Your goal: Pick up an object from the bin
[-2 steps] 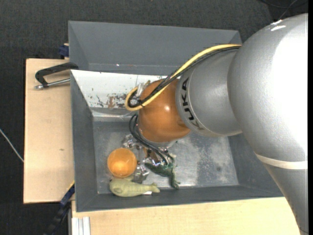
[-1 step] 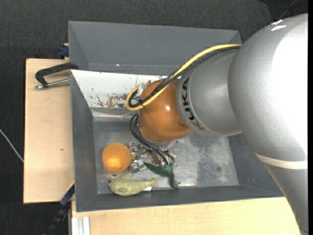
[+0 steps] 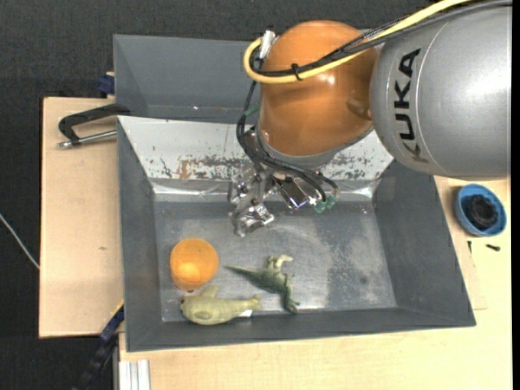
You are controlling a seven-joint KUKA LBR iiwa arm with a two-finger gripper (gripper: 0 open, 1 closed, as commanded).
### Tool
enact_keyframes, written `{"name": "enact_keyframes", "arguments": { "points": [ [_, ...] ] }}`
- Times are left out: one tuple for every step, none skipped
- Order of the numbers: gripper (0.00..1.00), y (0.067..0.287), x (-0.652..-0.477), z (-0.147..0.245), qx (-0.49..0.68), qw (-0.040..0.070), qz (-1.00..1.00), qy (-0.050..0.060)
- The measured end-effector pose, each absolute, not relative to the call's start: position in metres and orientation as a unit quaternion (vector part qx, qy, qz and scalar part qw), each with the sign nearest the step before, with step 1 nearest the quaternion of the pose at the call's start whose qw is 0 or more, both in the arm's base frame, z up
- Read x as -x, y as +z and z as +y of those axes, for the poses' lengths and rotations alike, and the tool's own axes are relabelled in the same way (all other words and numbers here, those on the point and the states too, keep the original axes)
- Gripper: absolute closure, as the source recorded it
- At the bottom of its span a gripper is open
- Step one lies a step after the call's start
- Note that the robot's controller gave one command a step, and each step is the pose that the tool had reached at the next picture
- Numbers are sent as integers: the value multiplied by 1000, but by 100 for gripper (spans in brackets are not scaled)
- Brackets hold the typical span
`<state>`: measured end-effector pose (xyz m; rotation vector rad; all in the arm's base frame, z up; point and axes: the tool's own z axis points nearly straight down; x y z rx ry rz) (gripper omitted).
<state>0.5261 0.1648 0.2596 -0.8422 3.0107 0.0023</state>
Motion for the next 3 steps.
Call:
{"name": "enact_keyframes", "arguments": {
  "points": [
    [0, 255, -525, 164, 269, 3, 963, 1],
    [0, 77, -503, 191, 398, 4, 918, 0],
    [100, 83, -504, 193, 397, 7, 918, 2]
  ]
}}
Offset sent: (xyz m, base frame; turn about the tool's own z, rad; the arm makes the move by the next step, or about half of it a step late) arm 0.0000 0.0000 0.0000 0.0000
